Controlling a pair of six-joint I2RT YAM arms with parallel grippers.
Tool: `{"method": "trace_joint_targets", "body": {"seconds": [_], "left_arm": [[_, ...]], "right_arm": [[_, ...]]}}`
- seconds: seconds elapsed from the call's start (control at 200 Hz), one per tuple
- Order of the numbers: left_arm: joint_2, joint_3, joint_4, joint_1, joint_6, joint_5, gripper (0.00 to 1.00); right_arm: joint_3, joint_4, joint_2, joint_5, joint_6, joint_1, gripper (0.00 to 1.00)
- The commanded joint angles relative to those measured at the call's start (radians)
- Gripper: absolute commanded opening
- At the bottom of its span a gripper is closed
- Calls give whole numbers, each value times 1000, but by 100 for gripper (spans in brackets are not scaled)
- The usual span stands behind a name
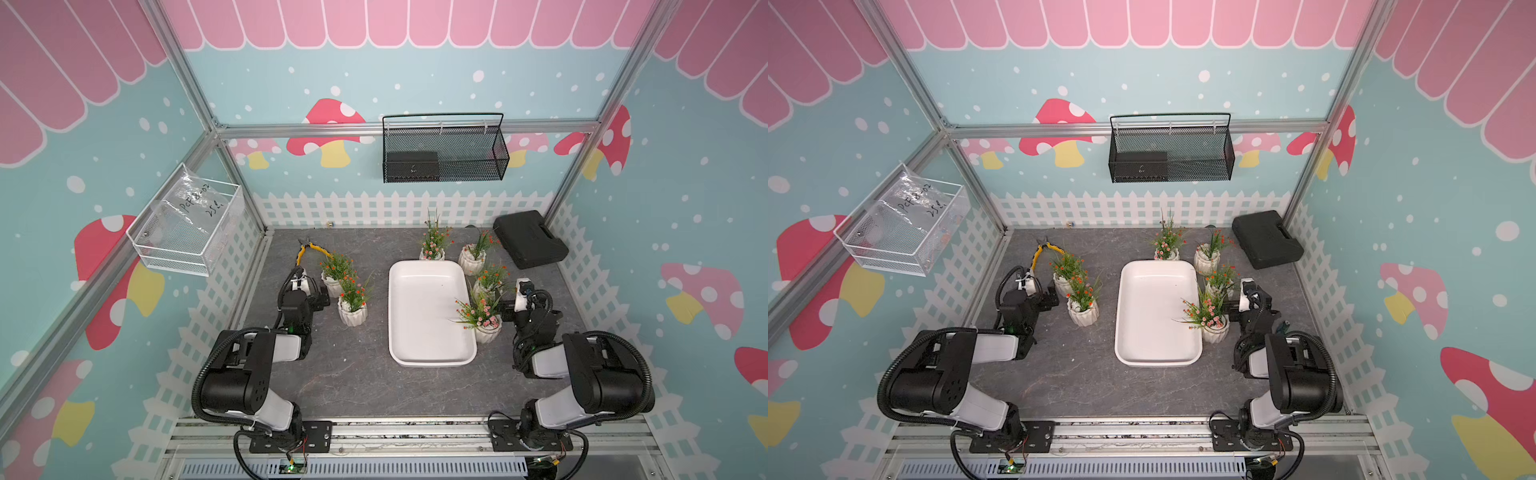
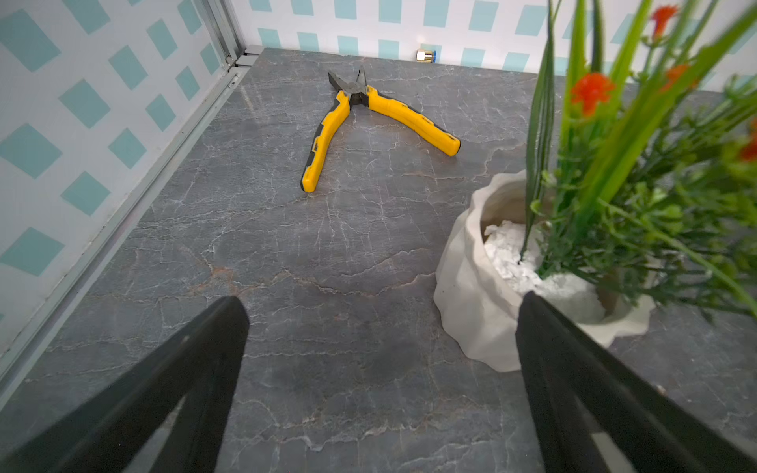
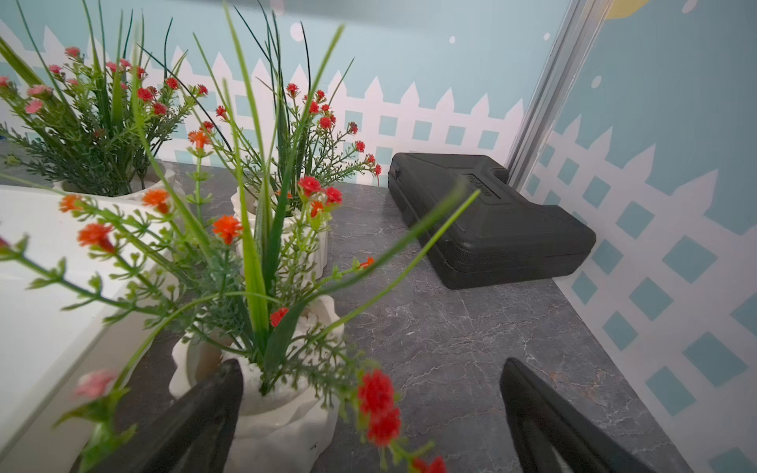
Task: Put the potted gypsophila into the storage box
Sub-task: Pick up the baby's breath potted plant from the center of the board.
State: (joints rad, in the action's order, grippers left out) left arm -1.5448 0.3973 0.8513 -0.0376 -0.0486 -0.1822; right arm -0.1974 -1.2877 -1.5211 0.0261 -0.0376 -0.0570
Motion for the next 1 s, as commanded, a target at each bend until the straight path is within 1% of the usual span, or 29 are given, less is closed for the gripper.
{"method": "trace_joint_targets", "body": {"seconds": [0.0,0.475,0.615,0.786,0.936,0.961,0.991], "left_arm": [[6,3,19,0,9,9,99],[6,3,17,1,7,10,99],[8,2,17,16,-3,39,100],[7,3,15,16,-2,40,99],[11,0,19,16,-1,37,100],[18,1,21,15,-3,24,100],[45,9,-22,9,-7,-3,100]], "right_arm": [[-3,-33,-5,-3,16,8,100],[15,-62,-2,-25,9,8,99],[13,-62,-3,-26,9,9,100],[4,-42,-3,-17,14,9,100],[5,-42,-2,-16,12,9,99],[3,-42,2,-28,5,10,97],[4,-31,17,-49,-4,8,97]]}}
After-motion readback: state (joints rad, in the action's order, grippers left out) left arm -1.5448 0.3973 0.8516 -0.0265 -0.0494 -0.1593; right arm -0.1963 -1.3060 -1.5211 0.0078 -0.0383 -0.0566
